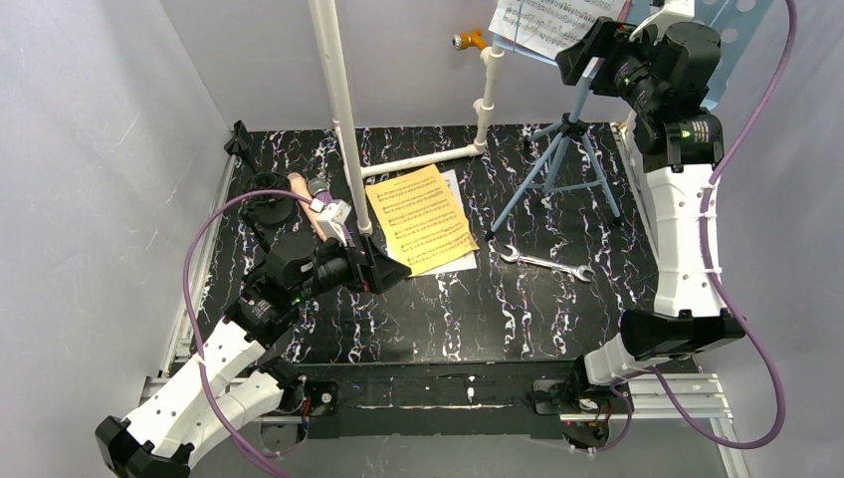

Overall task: Pack up the instrument practice props
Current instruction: Pick up the sheet music from the music stand.

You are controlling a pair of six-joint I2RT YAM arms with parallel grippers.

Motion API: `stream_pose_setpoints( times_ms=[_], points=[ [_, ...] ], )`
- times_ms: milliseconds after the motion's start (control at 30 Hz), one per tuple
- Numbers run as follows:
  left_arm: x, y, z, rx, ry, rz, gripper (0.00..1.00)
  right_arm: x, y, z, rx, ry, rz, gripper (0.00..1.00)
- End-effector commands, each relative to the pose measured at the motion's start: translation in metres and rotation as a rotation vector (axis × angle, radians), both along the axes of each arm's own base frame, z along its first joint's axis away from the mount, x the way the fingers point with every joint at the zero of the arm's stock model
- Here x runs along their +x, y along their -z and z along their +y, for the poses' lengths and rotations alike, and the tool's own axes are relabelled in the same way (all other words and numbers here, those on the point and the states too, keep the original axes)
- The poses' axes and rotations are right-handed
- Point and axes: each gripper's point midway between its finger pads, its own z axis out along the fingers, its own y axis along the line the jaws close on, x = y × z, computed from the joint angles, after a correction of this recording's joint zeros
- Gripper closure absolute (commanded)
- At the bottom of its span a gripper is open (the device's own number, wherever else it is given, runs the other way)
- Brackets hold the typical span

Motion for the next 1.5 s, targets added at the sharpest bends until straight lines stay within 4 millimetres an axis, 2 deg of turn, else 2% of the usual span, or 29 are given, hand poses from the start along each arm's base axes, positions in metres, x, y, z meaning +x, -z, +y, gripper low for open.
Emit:
stream_pose_setpoints(
  times_ms=[0,433,700,1100,1233,1300,1467],
  points=[
    [0.001,0.000,0.003,0.010,-0.010,-0.010,0.02,0.009,-0.018,0.006,0.041,-0.019,-0.073,0.05],
    [0.001,-0.001,0.006,0.027,-0.012,-0.018,0.02,0.018,-0.066,0.007,0.024,-0.025,-0.256,0.16],
    [0.001,0.000,0.006,0.031,-0.012,-0.018,0.02,0.016,-0.112,0.006,0.011,-0.026,-0.420,0.23],
    [-0.003,-0.001,0.010,0.033,-0.021,-0.022,0.02,0.027,-0.132,0.009,-0.013,-0.037,-0.528,0.60],
    [-0.004,-0.001,0.011,0.032,-0.021,-0.022,0.02,0.027,-0.143,0.009,-0.028,-0.034,-0.573,0.82],
    [-0.006,-0.002,0.012,0.030,-0.023,-0.021,0.02,0.023,-0.151,0.007,-0.046,-0.021,-0.607,0.96],
    [-0.008,-0.003,0.015,0.022,-0.027,-0.031,0.02,-0.011,-0.191,-0.005,-0.129,0.037,-0.739,0.99]
  ],
)
